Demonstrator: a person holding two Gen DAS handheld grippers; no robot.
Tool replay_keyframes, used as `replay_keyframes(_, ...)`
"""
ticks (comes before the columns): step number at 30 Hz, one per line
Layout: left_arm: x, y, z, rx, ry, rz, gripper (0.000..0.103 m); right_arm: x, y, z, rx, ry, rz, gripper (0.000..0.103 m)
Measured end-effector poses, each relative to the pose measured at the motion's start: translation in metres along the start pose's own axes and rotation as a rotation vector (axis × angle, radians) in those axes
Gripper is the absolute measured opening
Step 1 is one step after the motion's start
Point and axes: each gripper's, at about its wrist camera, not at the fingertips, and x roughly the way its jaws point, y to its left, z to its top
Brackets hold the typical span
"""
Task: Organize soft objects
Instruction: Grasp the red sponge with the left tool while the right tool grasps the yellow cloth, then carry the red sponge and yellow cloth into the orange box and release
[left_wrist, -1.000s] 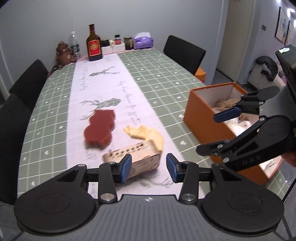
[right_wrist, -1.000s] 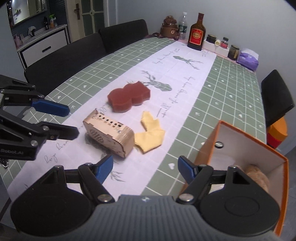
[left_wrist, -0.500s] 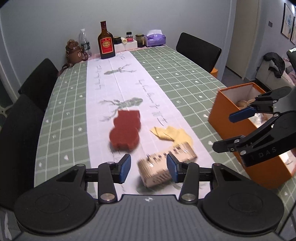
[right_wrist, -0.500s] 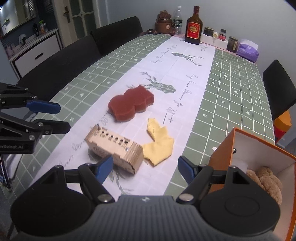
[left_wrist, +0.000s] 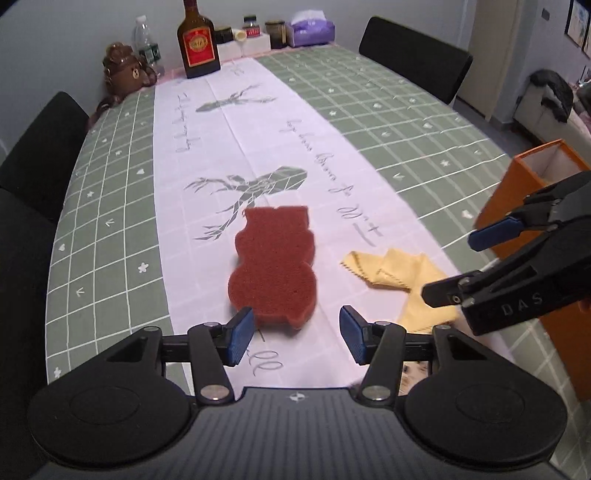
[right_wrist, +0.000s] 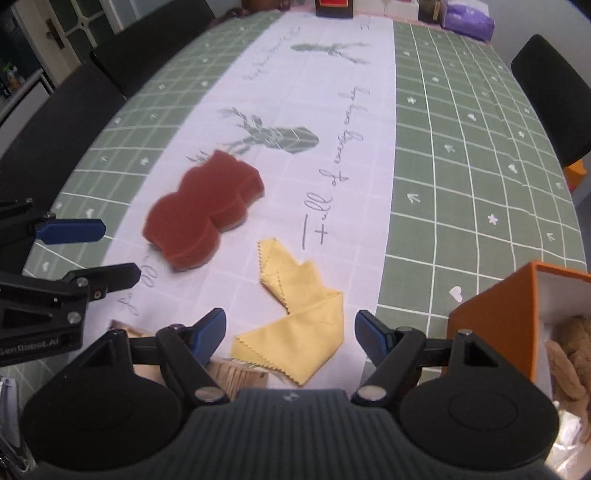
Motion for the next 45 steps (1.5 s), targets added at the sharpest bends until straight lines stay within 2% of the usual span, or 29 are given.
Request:
replay_keyframes(2,0.014,0.005,0.002,-0.001,0.002,0.001,0.063,0.013,0.0,0.003,-0.001,0.022,0.001,0.075)
replay_keyframes(6,0.032,0.014,0.006,-0.041,-0.014,-0.048,0.063,0.034,0.001,0.007,-0.009,0.05,-0.003,0.075)
replay_keyframes(14,0.053,0.028,0.008,-0.136,-0.08,-0.055,0.085,0.057,0.001,0.011,-0.008,0.094,-0.002,0.076)
replay_keyframes(16,0.057,0.027,0.008,-0.122,-0.082,-0.044,0.09,0.059,0.0,0.011,-0.005,0.099,0.001,0.076)
replay_keyframes(23,0.068,0.015,0.008,-0.031,-0.108,0.054,0.09,0.064,0.0,0.011,-0.018,0.109,-0.003,0.077)
replay_keyframes(28,0.077,0.012,0.005,0.004,-0.087,0.069,0.091,0.065,0.001,0.011,-0.027,0.107,-0.011,0.076)
replay_keyframes(33,0.08,0.011,0.001,-0.003,-0.091,0.076,0.091,0.063,0.008,0.008,-0.084,0.087,-0.067,0.061)
replay_keyframes(36,0.084,0.01,-0.001,-0.022,-0.081,0.081,0.09,0.061,0.009,0.006,-0.098,0.072,-0.07,0.052)
replay_keyframes(38,0.087,0.011,-0.002,-0.042,-0.073,0.077,0.091,0.059,0.009,0.006,-0.098,0.066,-0.073,0.037)
replay_keyframes(39,0.088,0.014,-0.002,-0.068,-0.076,0.066,0.091,0.059,0.008,0.006,-0.099,0.064,-0.075,0.033)
replay_keyframes(41,0.089,0.022,-0.003,-0.13,-0.066,0.03,0.089,0.057,0.008,0.005,-0.1,0.064,-0.079,0.018)
replay_keyframes(45,0.086,0.018,-0.006,-0.105,-0.086,0.049,0.086,0.057,0.008,0.003,-0.117,0.052,-0.096,0.007)
